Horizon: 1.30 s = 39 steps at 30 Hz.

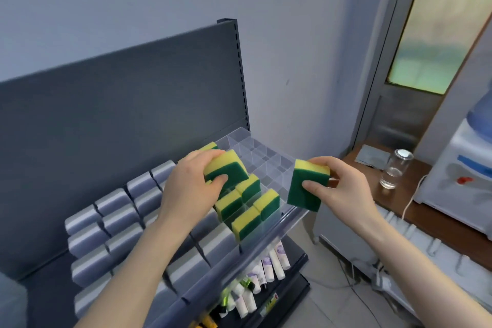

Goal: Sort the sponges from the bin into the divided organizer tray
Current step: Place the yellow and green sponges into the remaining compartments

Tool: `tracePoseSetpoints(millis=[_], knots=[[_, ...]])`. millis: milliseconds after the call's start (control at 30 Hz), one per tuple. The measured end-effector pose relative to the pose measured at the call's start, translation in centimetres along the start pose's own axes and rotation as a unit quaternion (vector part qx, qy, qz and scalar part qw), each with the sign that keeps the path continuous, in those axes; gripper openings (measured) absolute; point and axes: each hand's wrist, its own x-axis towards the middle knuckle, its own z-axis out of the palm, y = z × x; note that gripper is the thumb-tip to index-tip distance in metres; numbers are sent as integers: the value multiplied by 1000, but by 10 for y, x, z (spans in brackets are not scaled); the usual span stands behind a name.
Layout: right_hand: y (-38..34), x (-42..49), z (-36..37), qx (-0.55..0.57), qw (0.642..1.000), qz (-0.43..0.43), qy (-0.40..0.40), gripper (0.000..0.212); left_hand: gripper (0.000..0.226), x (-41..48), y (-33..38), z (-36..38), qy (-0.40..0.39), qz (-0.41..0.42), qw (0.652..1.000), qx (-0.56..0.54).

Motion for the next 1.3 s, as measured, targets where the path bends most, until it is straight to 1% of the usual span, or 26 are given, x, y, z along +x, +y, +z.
tracePoseSetpoints(millis=[300, 467, 700, 867, 1000, 1167, 1300], knots=[[6, 60, 12, 16, 999, -30, -17, 40, 37, 48, -15, 7, 33, -12, 999, 3], [13, 84, 26, 27, 998, -32, -36, 40, 37, 59, -25, 10, 29, -39, 999, 18], [20, 136, 43, 30, 997, -55, -52, 42, 38, 87, -33, 18, 27, -89, 995, 38], [28, 178, 57, 26, 991, -78, -104, 38, 38, 112, -34, 31, 32, -114, 992, 44], [29, 216, 67, 46, 983, -91, -153, 36, 37, 129, -34, 44, 36, -136, 988, 64], [38, 265, 86, 53, 970, -102, -212, 34, 32, 151, -32, 63, 14, -163, 982, 94], [55, 293, 106, 42, 961, -126, -241, 34, 26, 168, -37, 81, -2, -182, 976, 116]])
